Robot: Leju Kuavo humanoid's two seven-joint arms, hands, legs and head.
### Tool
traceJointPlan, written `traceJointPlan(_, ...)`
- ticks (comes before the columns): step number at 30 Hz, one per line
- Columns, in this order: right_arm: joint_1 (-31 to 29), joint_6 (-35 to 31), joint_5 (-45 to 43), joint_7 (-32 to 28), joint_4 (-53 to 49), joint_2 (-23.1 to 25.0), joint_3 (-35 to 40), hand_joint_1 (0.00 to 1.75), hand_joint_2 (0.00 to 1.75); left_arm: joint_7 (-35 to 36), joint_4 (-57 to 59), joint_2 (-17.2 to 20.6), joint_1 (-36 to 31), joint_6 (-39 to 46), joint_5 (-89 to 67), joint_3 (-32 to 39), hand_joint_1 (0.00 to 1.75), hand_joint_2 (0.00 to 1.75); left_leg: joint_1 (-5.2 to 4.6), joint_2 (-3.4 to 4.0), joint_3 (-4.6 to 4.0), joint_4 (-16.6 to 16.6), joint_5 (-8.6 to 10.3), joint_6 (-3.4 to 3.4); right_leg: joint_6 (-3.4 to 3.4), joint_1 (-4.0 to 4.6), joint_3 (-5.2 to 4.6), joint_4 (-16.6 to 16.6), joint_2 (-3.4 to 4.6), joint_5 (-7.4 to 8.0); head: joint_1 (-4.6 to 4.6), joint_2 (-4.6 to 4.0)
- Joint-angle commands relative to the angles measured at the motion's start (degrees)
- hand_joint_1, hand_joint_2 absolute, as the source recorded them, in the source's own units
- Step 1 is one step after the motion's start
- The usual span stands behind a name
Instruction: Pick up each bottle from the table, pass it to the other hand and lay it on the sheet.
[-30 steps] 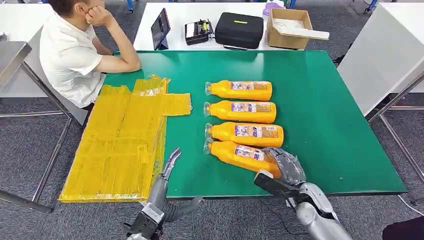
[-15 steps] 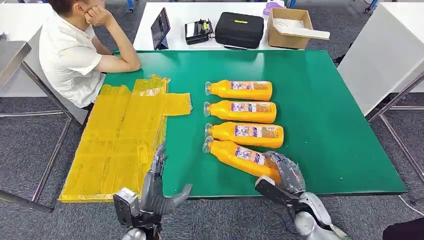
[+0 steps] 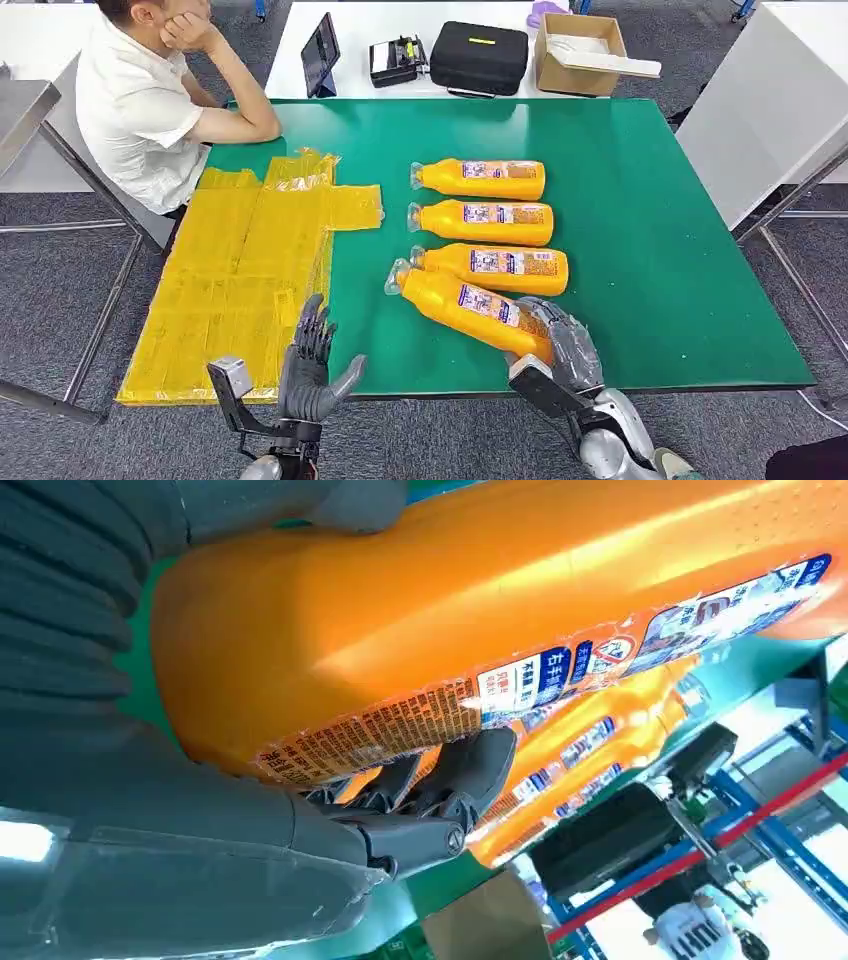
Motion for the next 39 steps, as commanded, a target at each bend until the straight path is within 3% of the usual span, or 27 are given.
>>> traceJointPlan(1,-1.3,-0.2,-0.1,-0.2,0.3,1.2,-0.9,1.75,1.75,0.7,5.9,-0.2,-2.2,-0.6,0.8,2.2,0.00,1.75,0.08,0.13,0.25,0.0,-0.12,-0.03,-0.30,0.13,0.26,-0.1,0.02,-0.08,-0.02,0.00)
traceJointPlan(6,-1.3,-0.2,-0.1,-0.2,0.3,1.2,-0.9,1.75,1.75,0.7,5.9,-0.2,-2.2,-0.6,0.8,2.2,0.00,1.75,0.09,0.19,0.26,0.0,-0.15,-0.02,-0.31,0.15,0.28,-0.1,0.06,-0.09,0.00,0.00)
traceJointPlan(10,-5.4,0.8,-1.2,-2.7,5.0,1.8,0.2,1.75,1.75,8.1,17.9,0.5,-5.1,-13.8,16.8,1.3,0.00,1.75,0.02,0.17,0.17,-0.1,-0.04,-0.01,-0.17,0.05,0.15,-0.1,0.10,0.00,0.00,0.00)
traceJointPlan(15,-7.0,1.0,-1.8,-4.6,6.7,2.9,0.9,1.75,1.75,5.2,27.4,-0.1,-9.1,-21.6,17.8,-0.2,0.00,1.75,0.05,0.15,0.17,-0.1,-0.02,-0.02,-0.20,0.09,0.19,-0.1,0.07,0.03,-0.02,0.00)
traceJointPlan(24,-7.6,3.5,-1.7,-6.2,4.6,3.8,2.9,1.75,1.75,1.8,26.6,-0.4,-10.7,-34.7,15.4,-2.0,0.00,1.75,0.06,0.07,0.09,0.0,-0.03,0.02,-0.20,0.10,0.14,0.0,0.00,-0.04,0.00,0.00)
traceJointPlan(28,-7.8,3.9,-1.6,-6.4,4.2,4.2,3.3,1.75,1.75,4.1,32.5,-2.1,-12.8,-34.7,16.2,-1.5,0.00,1.75,0.09,0.09,0.17,0.0,-0.09,0.02,-0.29,0.14,0.24,0.0,0.01,-0.08,0.00,0.00)
traceJointPlan(31,-8.5,5.4,-2.4,-7.5,3.8,4.4,4.0,1.75,1.75,1.2,35.1,-3.0,-14.3,-37.9,15.7,-2.0,0.00,1.75,0.09,0.08,0.13,0.0,-0.07,0.01,-0.28,0.14,0.20,0.0,0.01,-0.06,-0.02,0.00)
traceJointPlan(34,-9.1,7.5,-3.1,-8.2,3.1,5.4,5.5,1.73,1.75,-4.7,32.4,-3.6,-15.6,-38.3,12.8,-2.1,0.00,1.75,0.05,-0.01,-0.07,0.0,0.00,0.02,-0.17,0.07,0.00,0.0,-0.02,-0.01,-0.02,0.00)
traceJointPlan(39,-9.4,8.5,-3.8,-8.4,2.0,7.0,7.6,1.75,1.75,-4.2,29.5,-4.2,-16.7,-37.2,13.2,-0.2,0.00,1.75,0.07,0.04,-0.06,0.1,-0.03,0.01,-0.22,0.11,-0.01,0.1,0.01,-0.04,-0.02,0.00)
